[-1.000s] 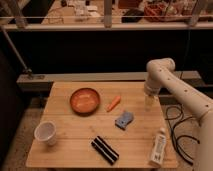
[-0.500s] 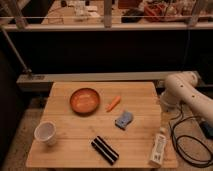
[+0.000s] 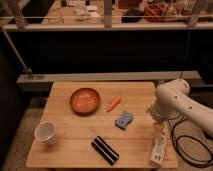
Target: Move the arm in a circular motion
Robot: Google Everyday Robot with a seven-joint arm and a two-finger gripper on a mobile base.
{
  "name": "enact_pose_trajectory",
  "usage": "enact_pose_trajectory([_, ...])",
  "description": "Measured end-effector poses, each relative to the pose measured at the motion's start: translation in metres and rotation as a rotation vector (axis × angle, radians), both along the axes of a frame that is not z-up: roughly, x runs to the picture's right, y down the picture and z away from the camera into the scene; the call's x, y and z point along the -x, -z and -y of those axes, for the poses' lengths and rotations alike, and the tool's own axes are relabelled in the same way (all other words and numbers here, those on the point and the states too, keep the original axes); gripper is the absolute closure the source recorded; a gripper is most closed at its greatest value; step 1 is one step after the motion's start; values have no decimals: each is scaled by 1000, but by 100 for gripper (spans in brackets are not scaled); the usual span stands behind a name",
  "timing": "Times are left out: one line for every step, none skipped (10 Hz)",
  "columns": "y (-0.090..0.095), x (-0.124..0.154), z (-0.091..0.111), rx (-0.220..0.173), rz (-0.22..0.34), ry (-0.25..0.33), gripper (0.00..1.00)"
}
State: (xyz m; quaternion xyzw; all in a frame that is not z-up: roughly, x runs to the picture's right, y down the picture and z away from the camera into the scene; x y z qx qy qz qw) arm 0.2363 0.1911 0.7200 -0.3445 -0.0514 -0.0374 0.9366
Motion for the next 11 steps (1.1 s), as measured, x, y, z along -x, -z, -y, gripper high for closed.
enact_pose_trajectory([15,31,-10,6,35,26,20])
enact_pose_trajectory([27,54,-18,14,60,47,20])
enact_pose_trajectory([38,79,-27,26,87,71,20])
enact_pose_trajectory([45,100,-31,34,110,92,20])
enact_pose_trajectory([51,130,-35,41,143,119,20])
enact_pose_trajectory([52,152,-35,42,173,140,20])
enact_pose_trajectory([52,174,-33,43,206,159,20])
enact_pose_trajectory([49,200,-29,42,251,176,20])
enact_pose_trajectory([43,222,-22,40,290,186,20])
enact_pose_trajectory([32,238,-11,26,315,197,20])
enact_pose_trajectory([17,251,6,8,334,202,20])
